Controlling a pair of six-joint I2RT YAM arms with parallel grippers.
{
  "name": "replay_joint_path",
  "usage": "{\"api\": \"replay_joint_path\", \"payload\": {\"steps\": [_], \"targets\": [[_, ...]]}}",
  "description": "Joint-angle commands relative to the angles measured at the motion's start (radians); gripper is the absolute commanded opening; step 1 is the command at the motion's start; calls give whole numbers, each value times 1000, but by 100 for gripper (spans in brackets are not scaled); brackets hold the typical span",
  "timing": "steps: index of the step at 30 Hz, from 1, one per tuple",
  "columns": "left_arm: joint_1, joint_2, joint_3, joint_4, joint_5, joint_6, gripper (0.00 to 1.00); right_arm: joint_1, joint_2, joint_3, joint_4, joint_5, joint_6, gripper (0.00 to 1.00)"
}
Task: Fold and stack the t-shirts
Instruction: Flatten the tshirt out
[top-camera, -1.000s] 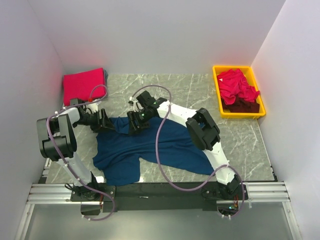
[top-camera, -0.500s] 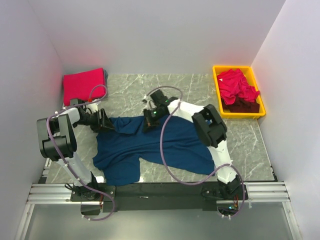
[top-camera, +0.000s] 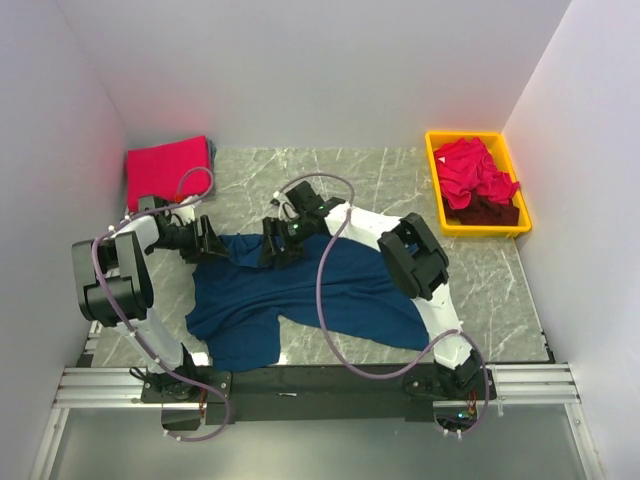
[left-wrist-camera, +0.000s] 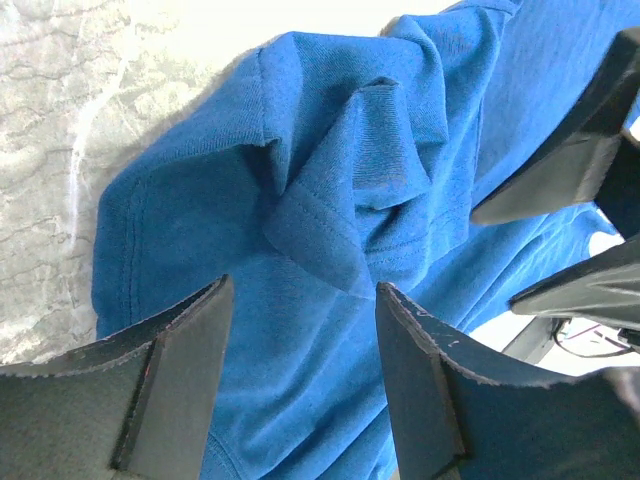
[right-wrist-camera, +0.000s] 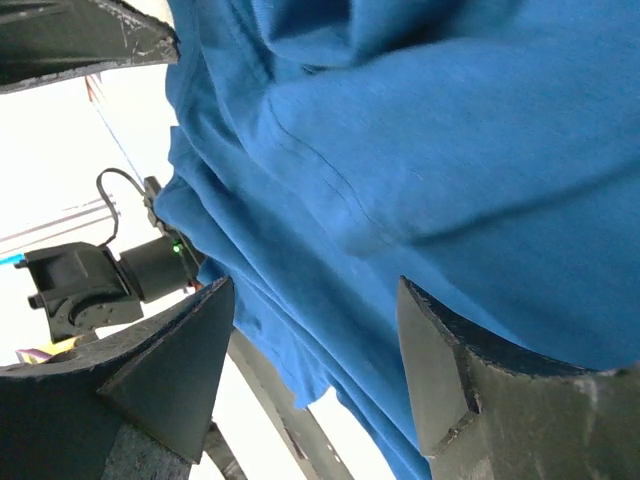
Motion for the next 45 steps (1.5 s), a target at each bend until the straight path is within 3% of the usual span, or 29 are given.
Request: {"api": "replay_joint_path", "payload": {"steps": [1,10,17,18,20,26,39,45], "targets": [[0,-44,-9,3,7,4,65,3,43,69,8,18,41,73],[0,-53,-16,-3,7,4,66,12,138,140,26,-12,85,72],[0,-63,-25,4,5,2,65,7,85,117,28,-32,67,30],[0,-64,-26,4,5,2,64,1,70,102,20,-34,60,16],[2,-69,-28,6,7,-1,63,-22,11,57,2,-46,29,0],[3,-101,-43,26,2,-12,61,-153,-99,-115,29,-55,-26,0],[-21,-72,-28,-28,60,54,42,-155,51,-40,-5,-66,-42,0],[-141,-86,-20,-23,13,45,38,-155,60,-33,-8,-68,-43,0]]}}
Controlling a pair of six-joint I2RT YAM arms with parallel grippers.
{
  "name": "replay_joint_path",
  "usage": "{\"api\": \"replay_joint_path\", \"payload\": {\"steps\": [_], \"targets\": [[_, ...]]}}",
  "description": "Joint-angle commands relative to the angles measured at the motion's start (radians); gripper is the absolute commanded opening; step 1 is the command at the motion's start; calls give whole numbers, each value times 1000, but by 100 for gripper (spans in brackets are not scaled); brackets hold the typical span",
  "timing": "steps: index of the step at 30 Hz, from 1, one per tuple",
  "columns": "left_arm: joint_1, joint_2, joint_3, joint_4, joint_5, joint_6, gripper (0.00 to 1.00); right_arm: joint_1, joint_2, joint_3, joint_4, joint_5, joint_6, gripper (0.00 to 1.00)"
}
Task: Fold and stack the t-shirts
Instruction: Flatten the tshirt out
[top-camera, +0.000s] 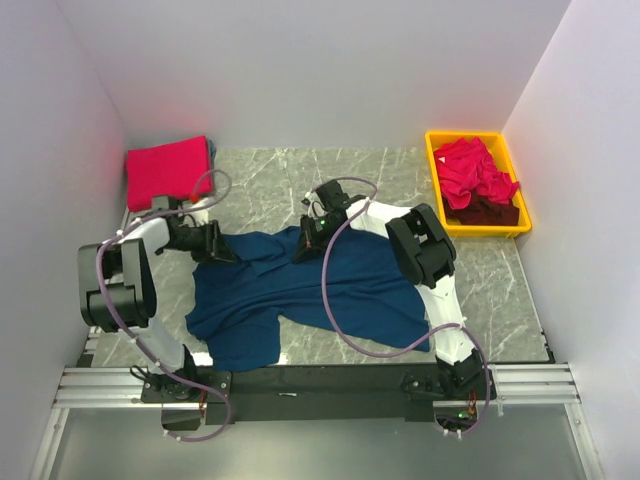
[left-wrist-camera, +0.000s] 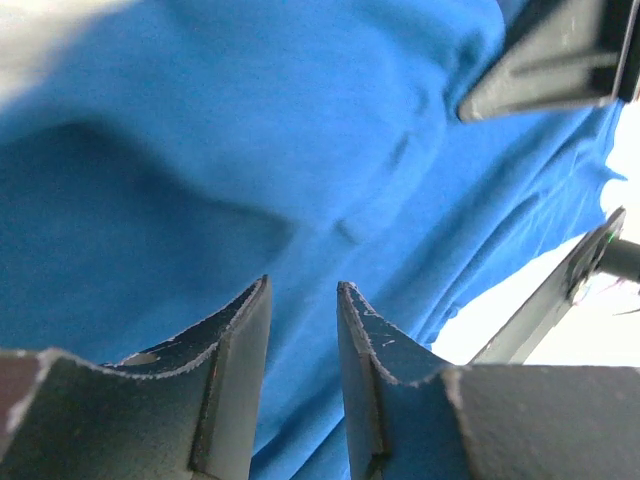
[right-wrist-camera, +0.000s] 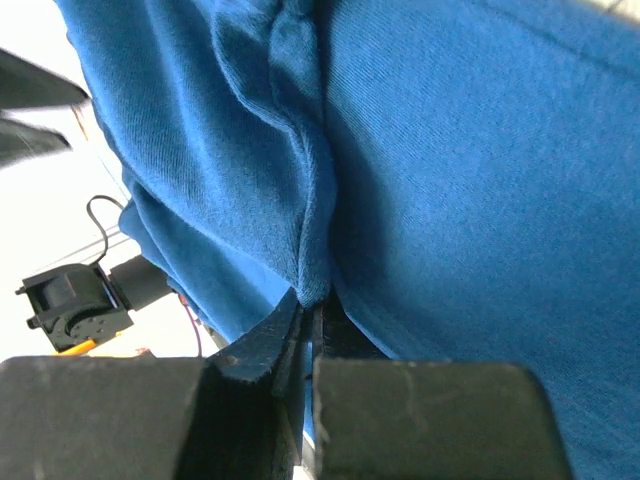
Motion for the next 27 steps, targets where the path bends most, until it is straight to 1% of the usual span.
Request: {"api": "replay_joint_path", "payload": {"steps": [1,4,5,7,9,12,18,23,26,27], "targets": [[-100,-27,17,-5,-10,3,38,-4,1,38,-3,-7,-17,0],[-157,-15,4,21,-63,-55,45,-6,-3,32,0,-7,-15,0],[-157,-7,3,35,-67,-95,51,-4,-3,32,-3,-7,-17,0],[-157,16,-3,58,-82,-130,57,-6,-8,35,-1,-6,-15,0],[-157,31,-4,75,-84,-153,58,-6,-11,38,0,-7,-12,0],[-197,60,13,92,-93,-170,57,-6,-10,46,-1,-10,-9,0],[-232,102,31,113,-70,-190,52,-6,-8,44,-1,-18,-3,0],[-251,114,23,132,-80,-204,52,-6,-8,39,0,-19,-6,0],[-251,126,42,123,-82,-205,47,-7,-8,38,2,-21,-1,0],[-249,125,43,118,-84,-204,41,-7,-8,36,2,-21,-1,0]]}}
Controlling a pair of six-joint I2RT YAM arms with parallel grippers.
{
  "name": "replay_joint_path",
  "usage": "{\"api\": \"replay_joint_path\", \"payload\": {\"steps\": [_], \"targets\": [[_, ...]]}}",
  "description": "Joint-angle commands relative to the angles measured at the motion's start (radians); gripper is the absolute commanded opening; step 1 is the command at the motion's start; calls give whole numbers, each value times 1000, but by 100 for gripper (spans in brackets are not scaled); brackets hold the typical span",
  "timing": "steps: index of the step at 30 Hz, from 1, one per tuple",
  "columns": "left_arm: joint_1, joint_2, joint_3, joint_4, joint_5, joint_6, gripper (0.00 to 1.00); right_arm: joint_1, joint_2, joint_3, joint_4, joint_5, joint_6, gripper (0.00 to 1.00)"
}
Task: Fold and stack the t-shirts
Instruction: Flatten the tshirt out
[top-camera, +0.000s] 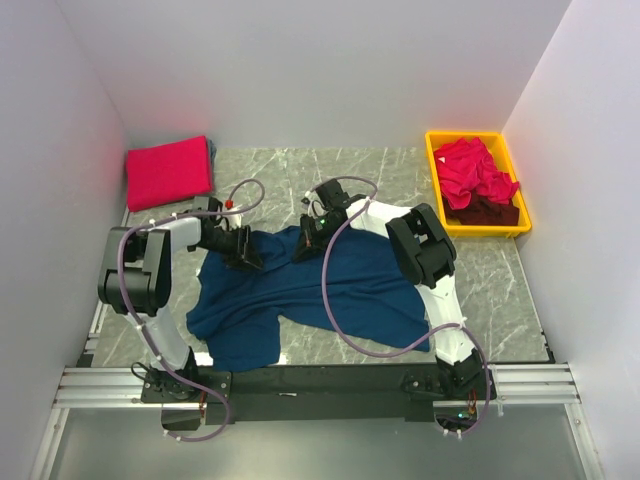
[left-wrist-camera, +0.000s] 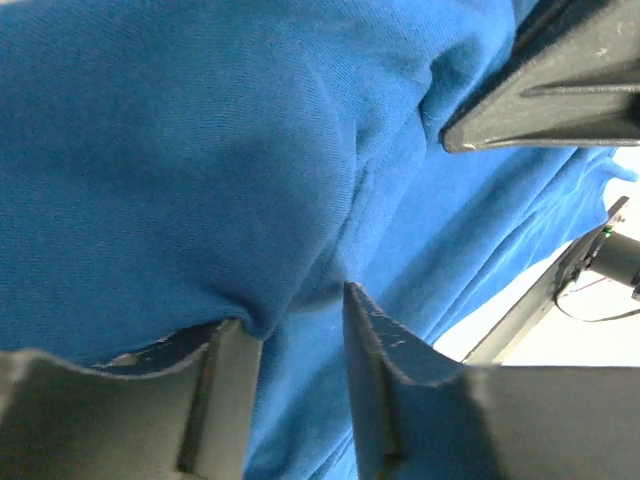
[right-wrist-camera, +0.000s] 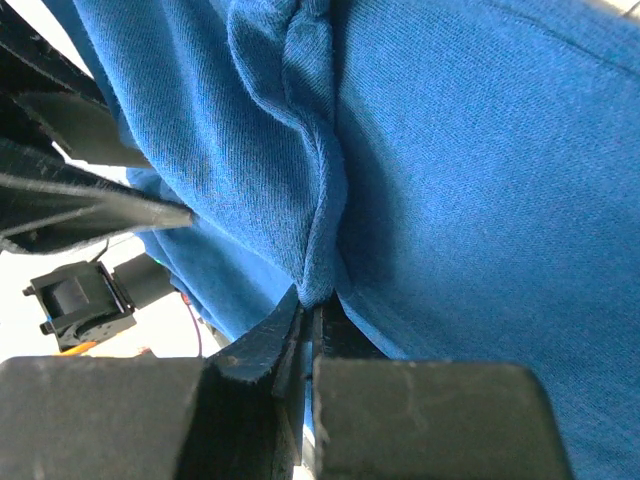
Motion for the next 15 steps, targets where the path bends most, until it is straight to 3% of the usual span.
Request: {"api": "replay_joint_path", "payload": {"steps": [1,6,8,12,14,15], "targets": [[-5,16,28,8,-19,1,38,-7,-8,29,2,-14,-1,0],[57,-38,13,-49,-131,51,21,-7,-17,26,0,-17,-3,0],[78,-40,7,-62,-151,73,19,-7,-17,25,2,-17,-3,0],[171,-17,35,-97,-122,114,1,-7,-12,28,16,-27,8,0],[194,-21,41,-111,-117,128,1,-7,-15,28,16,-31,9,0],[202,-26,41,-121,-112,128,11,-7,-17,26,17,-31,6,0]]}}
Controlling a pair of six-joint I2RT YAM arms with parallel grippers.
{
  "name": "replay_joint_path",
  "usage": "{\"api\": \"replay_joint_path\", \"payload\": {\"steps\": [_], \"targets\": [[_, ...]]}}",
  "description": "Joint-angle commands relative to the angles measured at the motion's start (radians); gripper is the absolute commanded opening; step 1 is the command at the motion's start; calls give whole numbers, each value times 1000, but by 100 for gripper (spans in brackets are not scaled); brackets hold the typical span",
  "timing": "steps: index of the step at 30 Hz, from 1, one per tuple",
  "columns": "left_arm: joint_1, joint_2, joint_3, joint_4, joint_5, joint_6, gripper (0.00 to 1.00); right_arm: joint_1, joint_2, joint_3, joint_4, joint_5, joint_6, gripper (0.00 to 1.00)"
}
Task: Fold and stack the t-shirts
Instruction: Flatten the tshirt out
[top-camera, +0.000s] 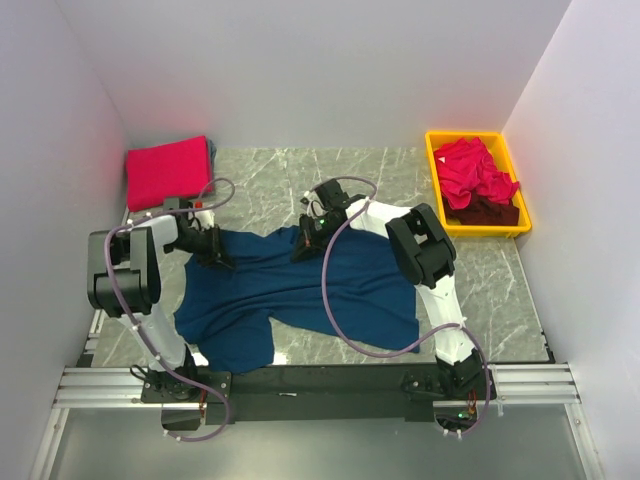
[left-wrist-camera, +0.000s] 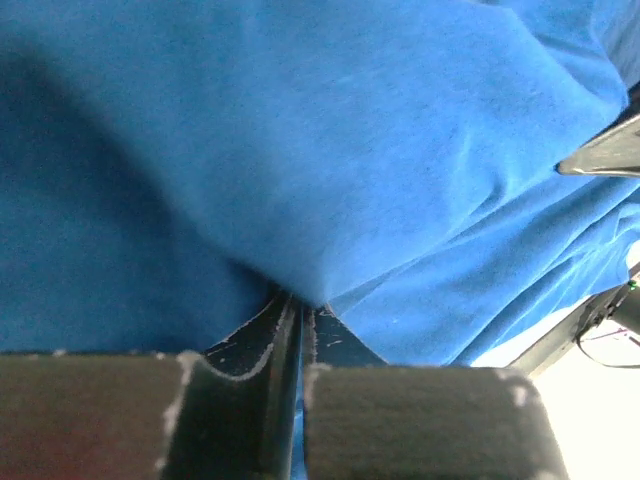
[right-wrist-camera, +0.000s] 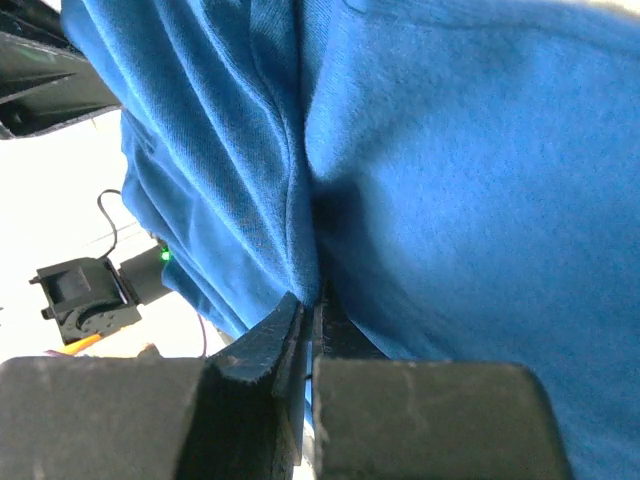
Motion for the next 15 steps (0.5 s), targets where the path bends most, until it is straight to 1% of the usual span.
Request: {"api": "replay_joint_path", "payload": {"steps": [1,2,3,4,6,7,10,11,13,15], "targets": [[29,-36,31,-53,-20,105,19,-7,-26,26,17,-20,1,0],[36,-47,30,-61,-18,119,28,-7,-28,25,22,-23,3,0],[48,-59,25,-73,-9,131,40,-7,-29,20,32,-32,8,0],[54,-73,27,-83,35,163,43,-7,-29,20,35,-38,14,0],[60,-125,22,-106,72,203,52,-7,-25,28,52,-73,30,0],[62,-167,19,-112,109,244,52,-5,-20,29,60,-87,37,0],[51,-226,10,-107,120,304,51,-5,-14,34,75,-109,55,0],[28,-252,7,-104,83,312,50,-5,-14,35,80,-112,61,0],[-6,-263,5,-112,55,343,46,-5,-14,38,88,-113,66,0],[-82,-266,-4,-101,-33,349,45,-5,-14,43,86,-113,69,0]]}}
